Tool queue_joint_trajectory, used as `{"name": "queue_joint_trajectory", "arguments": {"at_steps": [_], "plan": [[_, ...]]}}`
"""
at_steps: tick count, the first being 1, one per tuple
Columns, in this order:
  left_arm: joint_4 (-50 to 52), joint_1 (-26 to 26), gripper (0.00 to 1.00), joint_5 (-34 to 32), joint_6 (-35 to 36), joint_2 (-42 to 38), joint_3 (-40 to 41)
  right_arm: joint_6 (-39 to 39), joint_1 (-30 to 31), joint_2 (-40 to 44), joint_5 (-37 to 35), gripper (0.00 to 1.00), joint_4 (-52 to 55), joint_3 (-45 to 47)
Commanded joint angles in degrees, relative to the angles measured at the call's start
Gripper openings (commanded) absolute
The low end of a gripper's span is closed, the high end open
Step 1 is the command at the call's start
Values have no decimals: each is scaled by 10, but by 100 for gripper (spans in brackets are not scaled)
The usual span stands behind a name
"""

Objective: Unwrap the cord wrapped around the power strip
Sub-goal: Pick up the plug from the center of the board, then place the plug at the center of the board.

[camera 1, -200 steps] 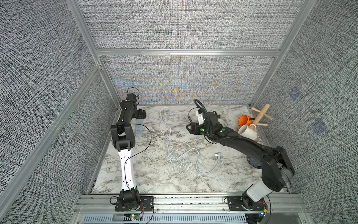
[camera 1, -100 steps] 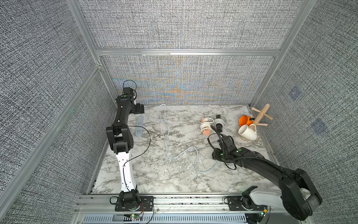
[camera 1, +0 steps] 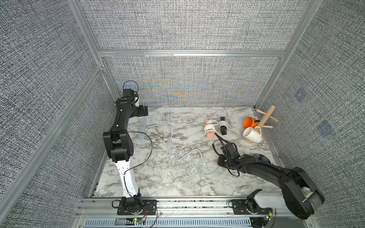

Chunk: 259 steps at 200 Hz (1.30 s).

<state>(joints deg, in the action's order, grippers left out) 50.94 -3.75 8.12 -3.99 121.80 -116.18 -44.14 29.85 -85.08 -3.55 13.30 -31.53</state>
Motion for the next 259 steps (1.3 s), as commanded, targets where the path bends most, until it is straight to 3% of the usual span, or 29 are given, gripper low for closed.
{"name": "queue_joint_trajectory", "arguments": {"at_steps": [1,19,64,93,141,160,197,221,259], "plan": [[-51,2,99,24,-38,-37,58,5,11,-8,2,13,-12,-32],[-103,6,99,43,-63,-74,135,41,29,-25,-9,0,-8,-99],[-141,26,99,48,-86,-161,247,144,45,-130,11,0,8,-348],[-168,31,99,51,-113,-212,305,194,40,-255,50,0,-1,-513],[-168,59,99,49,-121,-273,373,182,23,-475,131,0,0,-756],[-179,73,99,51,-127,-287,402,168,23,-530,171,0,-23,-805],[-190,116,88,50,-120,-267,412,140,26,-625,239,0,-37,-879],[-191,147,84,49,-116,-234,397,132,29,-652,244,11,-35,-896],[-202,182,77,53,-128,-190,375,121,30,-665,246,40,-46,-895]]}}
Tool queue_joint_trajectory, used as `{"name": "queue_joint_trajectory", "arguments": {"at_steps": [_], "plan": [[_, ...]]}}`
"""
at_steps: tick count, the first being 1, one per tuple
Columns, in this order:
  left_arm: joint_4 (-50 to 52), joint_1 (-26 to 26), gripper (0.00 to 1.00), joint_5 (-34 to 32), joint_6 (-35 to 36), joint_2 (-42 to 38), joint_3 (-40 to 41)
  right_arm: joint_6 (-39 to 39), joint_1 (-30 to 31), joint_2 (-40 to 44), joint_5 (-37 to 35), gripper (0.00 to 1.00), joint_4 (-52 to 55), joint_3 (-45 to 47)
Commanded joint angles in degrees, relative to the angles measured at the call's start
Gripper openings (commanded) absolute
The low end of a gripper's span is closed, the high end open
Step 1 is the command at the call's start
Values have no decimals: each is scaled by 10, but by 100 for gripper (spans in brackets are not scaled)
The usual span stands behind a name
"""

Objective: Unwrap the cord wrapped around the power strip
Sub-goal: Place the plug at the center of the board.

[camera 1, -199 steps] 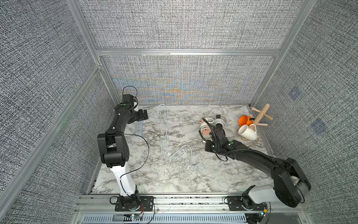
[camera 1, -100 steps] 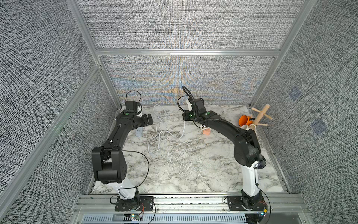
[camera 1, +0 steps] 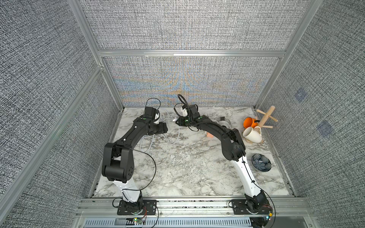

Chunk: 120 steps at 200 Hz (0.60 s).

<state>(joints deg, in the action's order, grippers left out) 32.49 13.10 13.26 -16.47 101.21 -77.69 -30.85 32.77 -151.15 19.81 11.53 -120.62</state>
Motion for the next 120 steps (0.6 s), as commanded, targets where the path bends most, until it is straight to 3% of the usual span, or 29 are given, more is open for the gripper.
{"name": "queue_joint_trajectory", "arguments": {"at_steps": [1,17,27,59,120], "plan": [[-18,14,77,1,-3,18,-10,-12,0,-5,13,41,-28,-4],[-24,27,76,-2,-8,33,-17,-12,-1,-5,18,60,-25,-4],[-24,33,76,-5,-10,44,-22,-9,-3,2,23,65,-18,-3],[-20,62,72,-29,-15,77,-47,6,-21,86,7,67,6,62],[-7,123,58,-60,-25,180,-115,63,-57,392,-76,67,26,369]]}}
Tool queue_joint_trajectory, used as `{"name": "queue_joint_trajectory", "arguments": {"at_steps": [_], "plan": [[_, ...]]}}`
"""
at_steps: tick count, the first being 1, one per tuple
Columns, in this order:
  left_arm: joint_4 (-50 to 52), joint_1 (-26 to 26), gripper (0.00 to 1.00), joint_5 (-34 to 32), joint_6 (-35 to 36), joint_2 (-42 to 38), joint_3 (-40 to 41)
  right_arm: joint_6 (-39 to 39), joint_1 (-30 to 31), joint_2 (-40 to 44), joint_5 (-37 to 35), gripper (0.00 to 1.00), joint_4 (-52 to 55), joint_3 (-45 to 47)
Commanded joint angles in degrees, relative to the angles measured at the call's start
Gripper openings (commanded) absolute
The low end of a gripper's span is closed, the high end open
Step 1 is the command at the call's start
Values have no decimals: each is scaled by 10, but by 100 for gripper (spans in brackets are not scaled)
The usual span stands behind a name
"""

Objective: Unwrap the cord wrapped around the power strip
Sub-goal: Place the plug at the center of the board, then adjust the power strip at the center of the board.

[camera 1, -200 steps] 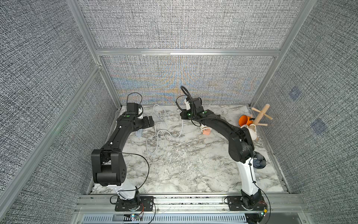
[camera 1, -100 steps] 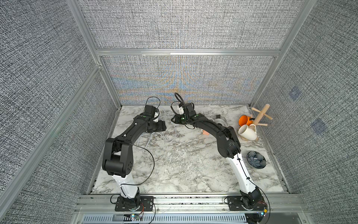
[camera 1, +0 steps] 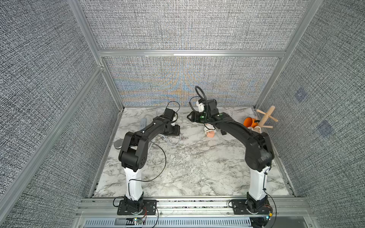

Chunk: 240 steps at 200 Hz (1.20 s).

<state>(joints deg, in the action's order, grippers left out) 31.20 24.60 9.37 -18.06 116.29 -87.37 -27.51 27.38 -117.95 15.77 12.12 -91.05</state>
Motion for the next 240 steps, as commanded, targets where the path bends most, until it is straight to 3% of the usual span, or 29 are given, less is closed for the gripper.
{"name": "queue_joint_trajectory", "arguments": {"at_steps": [1,55,83,106,172,180,191,211,240], "plan": [[7,9,57,-22,-9,31,-20,30,-3,64,-36,67,22,77],[47,18,43,-55,5,102,-86,19,-11,190,-38,67,8,230],[129,14,29,-139,-15,134,-145,14,-18,222,-42,67,-3,262],[141,3,24,-138,-11,149,-160,12,-22,235,-44,67,-9,271],[138,-26,23,-124,-12,155,-171,17,-32,225,-52,67,-1,268],[136,-26,28,-119,-10,152,-171,16,-35,225,-62,67,3,267],[131,-27,42,-110,-8,146,-167,8,-42,228,-80,69,9,267],[122,-26,69,-97,-4,125,-160,-8,-50,224,-109,80,12,265],[116,-26,96,-71,3,77,-152,-23,-59,178,-110,91,9,244]]}}
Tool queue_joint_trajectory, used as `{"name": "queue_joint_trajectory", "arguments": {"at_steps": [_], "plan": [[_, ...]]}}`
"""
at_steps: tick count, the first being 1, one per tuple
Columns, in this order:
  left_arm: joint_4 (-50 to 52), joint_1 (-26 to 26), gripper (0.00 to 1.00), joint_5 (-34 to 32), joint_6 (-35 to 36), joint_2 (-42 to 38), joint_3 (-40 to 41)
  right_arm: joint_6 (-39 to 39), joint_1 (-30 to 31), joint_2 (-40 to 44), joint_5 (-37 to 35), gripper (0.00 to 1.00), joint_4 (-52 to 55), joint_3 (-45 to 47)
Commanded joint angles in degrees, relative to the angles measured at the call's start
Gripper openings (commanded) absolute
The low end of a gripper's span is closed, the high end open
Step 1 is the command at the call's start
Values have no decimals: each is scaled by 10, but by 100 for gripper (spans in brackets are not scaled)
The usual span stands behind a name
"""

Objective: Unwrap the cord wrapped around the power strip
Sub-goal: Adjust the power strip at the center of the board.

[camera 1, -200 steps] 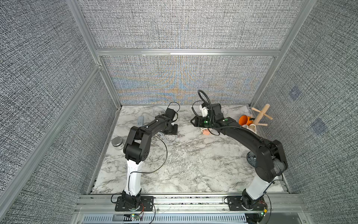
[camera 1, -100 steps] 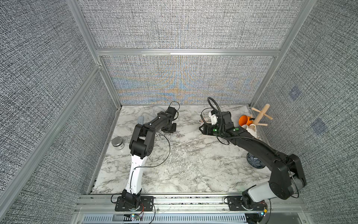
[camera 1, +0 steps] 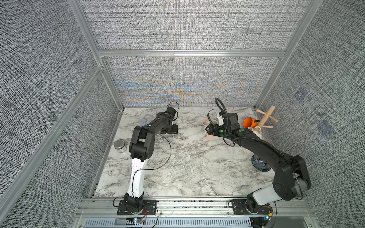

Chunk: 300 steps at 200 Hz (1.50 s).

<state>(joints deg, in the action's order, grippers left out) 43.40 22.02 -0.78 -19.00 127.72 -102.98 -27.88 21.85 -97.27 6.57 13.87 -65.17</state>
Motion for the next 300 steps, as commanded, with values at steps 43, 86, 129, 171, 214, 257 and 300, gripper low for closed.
{"name": "queue_joint_trajectory", "arguments": {"at_steps": [43,86,129,171,214,257,300], "plan": [[-44,-4,99,123,17,-196,85,-21,-42,-120,27,98,-32,-61],[-102,-4,99,116,-14,-357,256,1,-41,-210,38,97,-1,-153],[-130,-3,99,147,-35,-400,310,4,-37,-276,66,96,9,-192],[-178,-4,99,177,-86,-383,328,-25,-9,-277,166,76,-29,-158],[-195,-2,99,185,-84,-364,340,-45,48,-232,210,76,-64,-110],[-201,14,99,205,-9,-307,282,-19,-5,-114,189,76,-30,-76],[-210,29,99,244,32,-182,164,-23,-62,-45,148,77,-42,-13]]}}
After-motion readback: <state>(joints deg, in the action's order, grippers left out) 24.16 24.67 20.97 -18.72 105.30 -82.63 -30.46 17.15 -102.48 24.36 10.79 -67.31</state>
